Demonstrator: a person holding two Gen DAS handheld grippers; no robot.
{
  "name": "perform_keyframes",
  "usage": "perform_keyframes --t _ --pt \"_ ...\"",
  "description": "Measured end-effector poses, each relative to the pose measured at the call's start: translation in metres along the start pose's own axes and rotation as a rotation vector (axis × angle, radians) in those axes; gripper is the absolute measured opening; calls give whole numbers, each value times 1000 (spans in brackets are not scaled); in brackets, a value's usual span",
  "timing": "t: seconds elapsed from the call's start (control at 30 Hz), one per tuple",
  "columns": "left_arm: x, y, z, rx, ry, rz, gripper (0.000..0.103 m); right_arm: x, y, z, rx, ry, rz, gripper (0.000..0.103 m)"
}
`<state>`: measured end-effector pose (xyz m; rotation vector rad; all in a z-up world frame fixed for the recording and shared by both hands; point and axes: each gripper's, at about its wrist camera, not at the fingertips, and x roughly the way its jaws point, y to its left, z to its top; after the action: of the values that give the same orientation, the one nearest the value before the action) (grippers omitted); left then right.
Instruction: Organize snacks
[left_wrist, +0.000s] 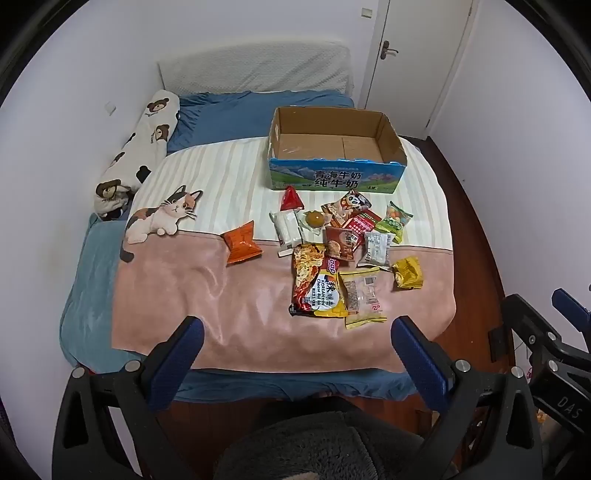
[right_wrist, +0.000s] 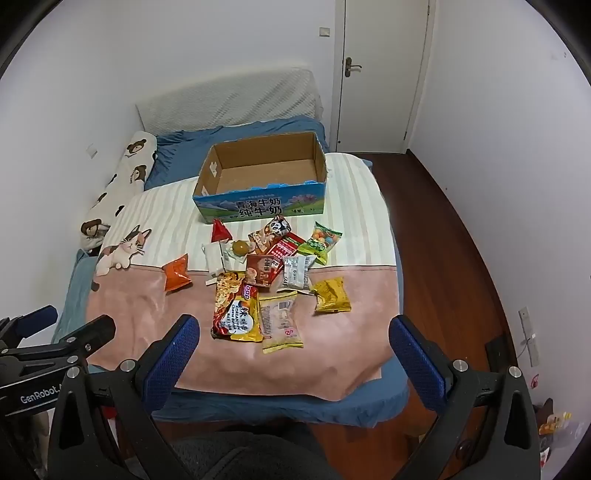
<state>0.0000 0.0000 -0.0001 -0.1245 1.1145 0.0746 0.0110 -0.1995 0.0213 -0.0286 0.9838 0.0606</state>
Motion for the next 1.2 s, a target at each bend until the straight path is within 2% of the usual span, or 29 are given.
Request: perform_keyframes --t 1.2 --pt "-4 0 -3 4 -5 3 103 0 4 -2 -1 7 0 103"
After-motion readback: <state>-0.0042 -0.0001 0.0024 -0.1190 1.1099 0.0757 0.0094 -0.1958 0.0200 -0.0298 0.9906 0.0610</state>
